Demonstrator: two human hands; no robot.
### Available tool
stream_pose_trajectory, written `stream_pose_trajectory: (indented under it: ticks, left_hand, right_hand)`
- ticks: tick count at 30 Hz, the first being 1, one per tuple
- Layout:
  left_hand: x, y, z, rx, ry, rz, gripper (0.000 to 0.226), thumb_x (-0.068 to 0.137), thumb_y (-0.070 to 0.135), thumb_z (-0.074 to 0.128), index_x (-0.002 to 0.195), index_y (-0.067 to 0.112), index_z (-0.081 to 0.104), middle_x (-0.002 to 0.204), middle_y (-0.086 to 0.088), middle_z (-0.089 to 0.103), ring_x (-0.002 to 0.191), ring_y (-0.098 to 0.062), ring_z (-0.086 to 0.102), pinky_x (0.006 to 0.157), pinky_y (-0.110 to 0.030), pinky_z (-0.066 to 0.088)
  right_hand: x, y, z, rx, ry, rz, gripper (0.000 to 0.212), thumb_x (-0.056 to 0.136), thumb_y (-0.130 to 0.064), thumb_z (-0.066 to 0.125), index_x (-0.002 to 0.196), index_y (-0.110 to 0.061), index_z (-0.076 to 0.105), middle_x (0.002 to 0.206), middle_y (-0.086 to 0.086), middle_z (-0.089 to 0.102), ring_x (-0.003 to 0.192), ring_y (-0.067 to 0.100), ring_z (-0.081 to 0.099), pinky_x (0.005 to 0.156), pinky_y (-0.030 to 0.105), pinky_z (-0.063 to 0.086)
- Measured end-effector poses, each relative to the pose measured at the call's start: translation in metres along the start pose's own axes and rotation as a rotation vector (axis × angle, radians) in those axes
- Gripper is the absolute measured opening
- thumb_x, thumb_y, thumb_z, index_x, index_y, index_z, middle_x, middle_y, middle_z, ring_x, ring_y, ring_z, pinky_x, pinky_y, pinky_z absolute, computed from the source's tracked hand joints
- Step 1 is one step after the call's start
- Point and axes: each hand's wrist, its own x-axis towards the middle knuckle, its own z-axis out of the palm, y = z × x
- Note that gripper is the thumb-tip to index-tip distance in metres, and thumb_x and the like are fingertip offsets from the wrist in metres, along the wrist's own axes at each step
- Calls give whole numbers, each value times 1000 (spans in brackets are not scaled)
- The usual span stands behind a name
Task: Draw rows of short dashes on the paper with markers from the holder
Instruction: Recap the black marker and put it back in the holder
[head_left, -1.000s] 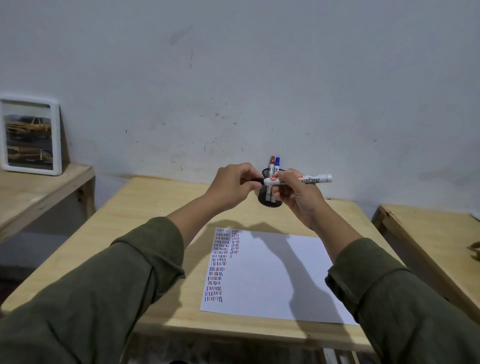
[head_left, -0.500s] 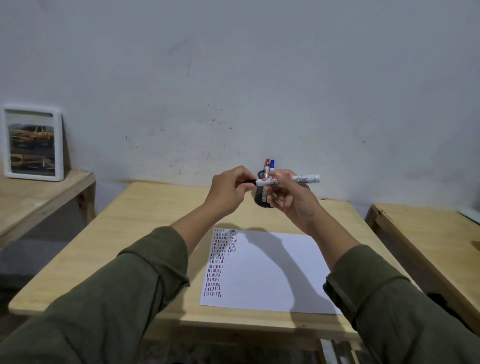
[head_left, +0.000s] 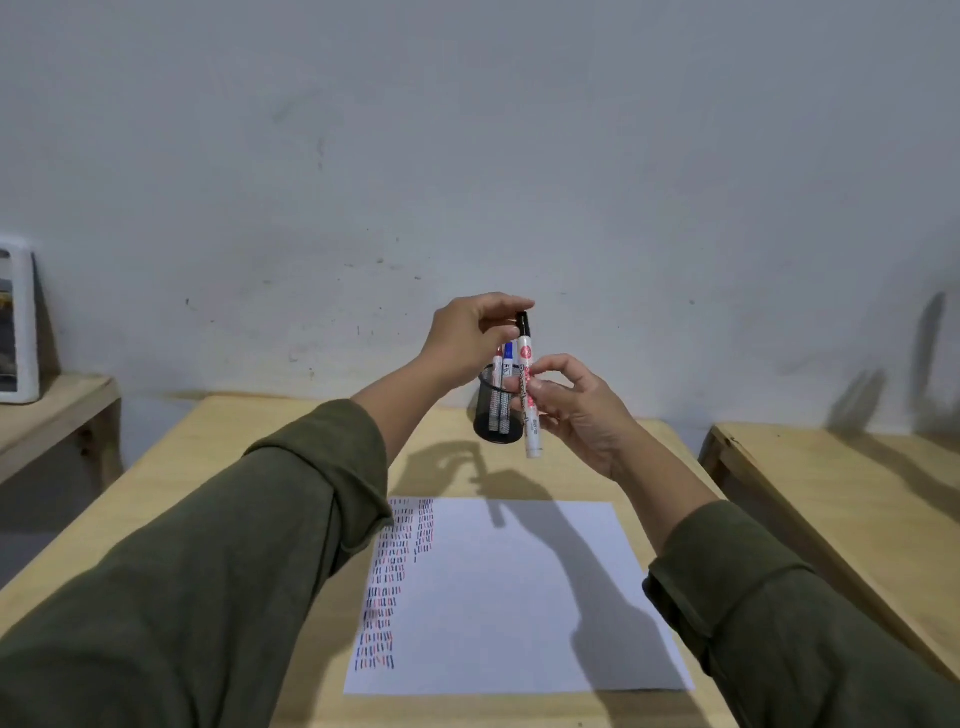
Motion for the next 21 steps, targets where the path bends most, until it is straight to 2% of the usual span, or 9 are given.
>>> stream_pose_trajectory:
  ticks: [2, 5, 8, 12, 15, 21]
  left_hand:
    - [14, -6, 9, -18, 12, -21, 39, 88, 6, 58, 124, 21, 60, 114, -1, 68, 97, -9, 63, 81, -6, 44]
    - [32, -29, 20, 32, 45, -114, 41, 87, 6, 60, 127, 17, 57, 118, -4, 66, 96, -9, 61, 89, -13, 41]
    - [46, -59, 31, 163, 8, -215, 43, 85, 14, 65, 127, 14, 57, 126, -7, 64, 111, -15, 61, 98, -19, 38]
    - [57, -91, 43, 315, -70, -311, 50, 87, 27, 63, 134, 15, 51, 138, -5, 54, 130, -21, 47, 110, -32, 33]
    - [64, -105, 49, 359, -94, -342, 53, 88, 31, 61, 136, 15, 48, 142, -5, 50, 135, -24, 39, 112, -36, 30]
    - [67, -117, 51, 373, -144, -320, 49, 89, 30, 60, 134, 14, 51, 139, -7, 54, 133, -24, 43, 109, -31, 31]
  right_hand:
    - [14, 0, -10, -68, 33, -4, 26, 89, 1, 56, 104, -20, 48, 92, 12, 74, 71, 15, 67, 66, 24, 50]
    - [41, -2, -28, -270, 109, -38, 67, 86, 2, 60, 134, -35, 32, 92, 19, 68, 79, 19, 66, 66, 26, 50]
    - [71, -7, -44, -397, 169, -92, 89, 85, 5, 59, 143, -46, 15, 88, 25, 64, 85, 23, 68, 63, 25, 54]
    - [115, -11, -57, -555, 322, -165, 87, 85, 5, 59, 143, -46, 18, 96, 27, 65, 85, 23, 70, 68, 32, 58]
    - [140, -4, -62, -615, 404, -187, 82, 85, 4, 59, 140, -43, 21, 92, 26, 66, 83, 27, 69, 74, 38, 58]
    - [162, 27, -63, -854, 343, -173, 80, 81, 2, 62, 137, -41, 24, 84, 20, 66, 77, 25, 66, 68, 35, 57]
